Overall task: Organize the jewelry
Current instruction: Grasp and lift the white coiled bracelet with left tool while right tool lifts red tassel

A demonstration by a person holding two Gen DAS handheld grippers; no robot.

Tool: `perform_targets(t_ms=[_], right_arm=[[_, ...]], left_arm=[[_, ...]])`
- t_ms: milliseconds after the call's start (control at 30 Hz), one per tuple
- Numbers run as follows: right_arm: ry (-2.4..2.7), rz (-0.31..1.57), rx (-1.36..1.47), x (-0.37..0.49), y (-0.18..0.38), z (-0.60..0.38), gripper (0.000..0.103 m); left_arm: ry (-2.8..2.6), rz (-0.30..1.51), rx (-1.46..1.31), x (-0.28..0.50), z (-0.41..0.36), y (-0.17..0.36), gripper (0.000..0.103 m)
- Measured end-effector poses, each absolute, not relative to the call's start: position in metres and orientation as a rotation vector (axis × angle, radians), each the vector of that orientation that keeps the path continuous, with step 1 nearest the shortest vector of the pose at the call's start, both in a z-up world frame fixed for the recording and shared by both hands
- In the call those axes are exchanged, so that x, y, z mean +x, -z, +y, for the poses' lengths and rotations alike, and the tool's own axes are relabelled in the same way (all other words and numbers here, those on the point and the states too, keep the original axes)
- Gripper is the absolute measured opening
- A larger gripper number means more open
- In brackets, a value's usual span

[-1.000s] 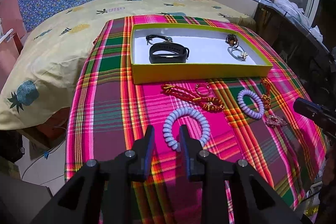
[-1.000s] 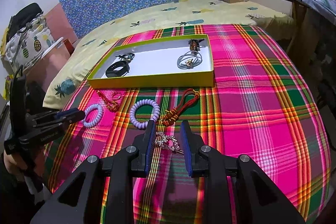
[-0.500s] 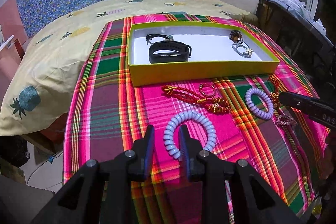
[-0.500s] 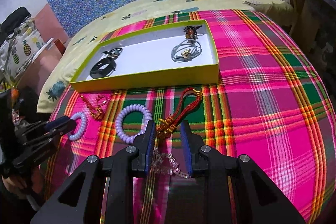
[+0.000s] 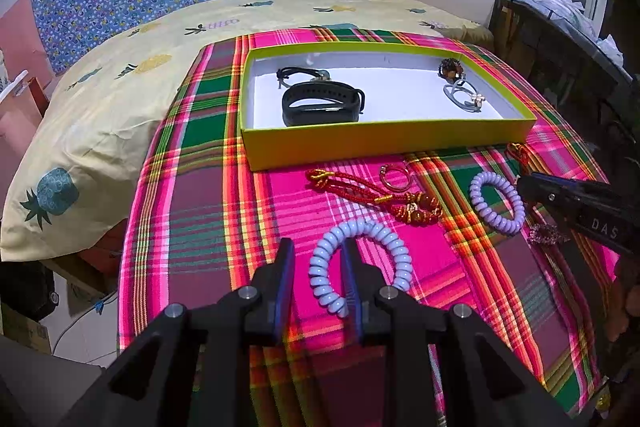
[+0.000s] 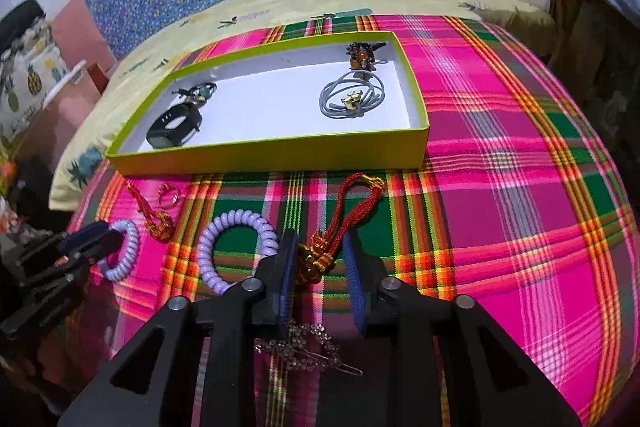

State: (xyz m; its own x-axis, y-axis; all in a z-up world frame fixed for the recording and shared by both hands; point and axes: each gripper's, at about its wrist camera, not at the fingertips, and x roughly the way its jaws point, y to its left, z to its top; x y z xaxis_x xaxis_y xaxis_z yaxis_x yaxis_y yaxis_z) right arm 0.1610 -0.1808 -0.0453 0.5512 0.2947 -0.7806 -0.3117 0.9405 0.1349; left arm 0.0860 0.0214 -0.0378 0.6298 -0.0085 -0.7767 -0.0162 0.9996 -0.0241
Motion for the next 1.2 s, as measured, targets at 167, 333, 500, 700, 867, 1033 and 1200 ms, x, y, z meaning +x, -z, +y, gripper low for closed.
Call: perform_targets(t_ms=[167, 333, 500, 700, 867, 1033, 1200], right_arm=[[-0.371, 0.907, -0.059, 0.155, 0.044, -0.18, 0.013], [-0.387, 0.892, -0.072, 0.149, 0.041, -0.182, 0.01], [-0.392, 0.881, -0.067, 0.143, 0.039, -0.189, 0.009], [-0.402, 0.858, -0.051, 0.135, 0.031, -0.196, 0.009], [-0.411, 0.827, -0.035, 0.128, 0.021, -0.201, 0.009], [-0.429, 0.8, -0.023, 0.124, 0.01, -0.202, 0.009], [-0.445, 0.782, -0.026, 0.122, 0.004, -0.199, 0.009]], left_arm=[[-0.007, 0.889, -0.029, 0.085, 0.021, 0.038, 0.01], [0.007, 0.889, -0.052, 0.083, 0.023, 0.037, 0.01], [0.019, 0.887, -0.068, 0.076, 0.022, 0.035, 0.01], [0.028, 0.869, -0.069, 0.07, 0.02, 0.026, 0.01], [0.043, 0.852, -0.086, 0.066, 0.02, 0.017, 0.01], [0.051, 0.823, -0.092, 0.063, 0.021, 0.004, 0.01], [0.051, 0.809, -0.1, 0.064, 0.024, -0.003, 0.01]])
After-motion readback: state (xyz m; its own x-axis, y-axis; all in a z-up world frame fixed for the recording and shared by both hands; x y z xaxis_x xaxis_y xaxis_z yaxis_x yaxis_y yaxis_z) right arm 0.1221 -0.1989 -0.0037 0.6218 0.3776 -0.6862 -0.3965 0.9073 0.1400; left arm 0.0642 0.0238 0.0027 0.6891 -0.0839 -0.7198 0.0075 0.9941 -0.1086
